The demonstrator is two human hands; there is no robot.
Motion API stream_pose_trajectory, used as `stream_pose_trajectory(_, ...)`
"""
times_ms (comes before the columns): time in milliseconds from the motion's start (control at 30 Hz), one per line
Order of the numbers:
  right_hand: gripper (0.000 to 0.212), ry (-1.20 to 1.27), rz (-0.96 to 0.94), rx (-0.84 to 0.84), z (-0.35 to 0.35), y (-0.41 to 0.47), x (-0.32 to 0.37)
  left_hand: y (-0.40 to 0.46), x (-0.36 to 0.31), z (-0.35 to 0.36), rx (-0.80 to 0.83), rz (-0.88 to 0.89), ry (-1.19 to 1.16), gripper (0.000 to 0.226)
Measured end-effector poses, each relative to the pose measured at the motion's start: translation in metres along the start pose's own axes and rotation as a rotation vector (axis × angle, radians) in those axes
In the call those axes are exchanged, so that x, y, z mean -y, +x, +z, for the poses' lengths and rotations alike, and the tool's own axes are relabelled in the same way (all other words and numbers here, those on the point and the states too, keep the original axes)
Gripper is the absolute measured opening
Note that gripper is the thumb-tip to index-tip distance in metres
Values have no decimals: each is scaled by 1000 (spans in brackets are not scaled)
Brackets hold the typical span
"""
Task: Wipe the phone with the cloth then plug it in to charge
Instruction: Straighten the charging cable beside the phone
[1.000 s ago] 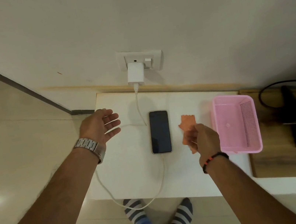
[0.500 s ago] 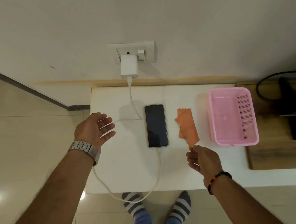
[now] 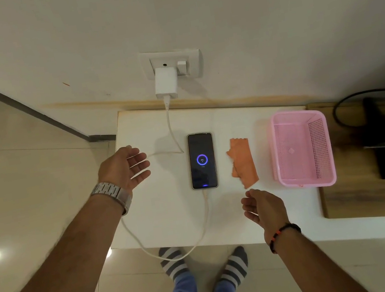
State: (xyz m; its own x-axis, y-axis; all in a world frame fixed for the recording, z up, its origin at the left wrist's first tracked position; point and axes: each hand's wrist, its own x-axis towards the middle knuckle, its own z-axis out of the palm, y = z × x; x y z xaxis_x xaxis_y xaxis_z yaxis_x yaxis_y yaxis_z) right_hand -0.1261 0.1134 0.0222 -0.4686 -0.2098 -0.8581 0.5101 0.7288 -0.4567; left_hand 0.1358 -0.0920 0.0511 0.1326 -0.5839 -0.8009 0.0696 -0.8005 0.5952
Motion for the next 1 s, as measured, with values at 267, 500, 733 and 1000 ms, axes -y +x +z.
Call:
stream_pose_trajectory(267,18,-8,0,2,1,0,-4,7,7,-8,-56,55,104,17)
stream_pose_trajectory(500,17,-39,-5,7,4,-1,-10,14,10,-15,-94,84,196,9)
stream_pose_trajectory(733,16,-76,-28,-3,9,-8,-11,12,14,-16,-94,143,232,10)
stream_pose_trajectory(1000,14,-328,-370,65,39,-29,-7,12,30,0,-44,302,427,7)
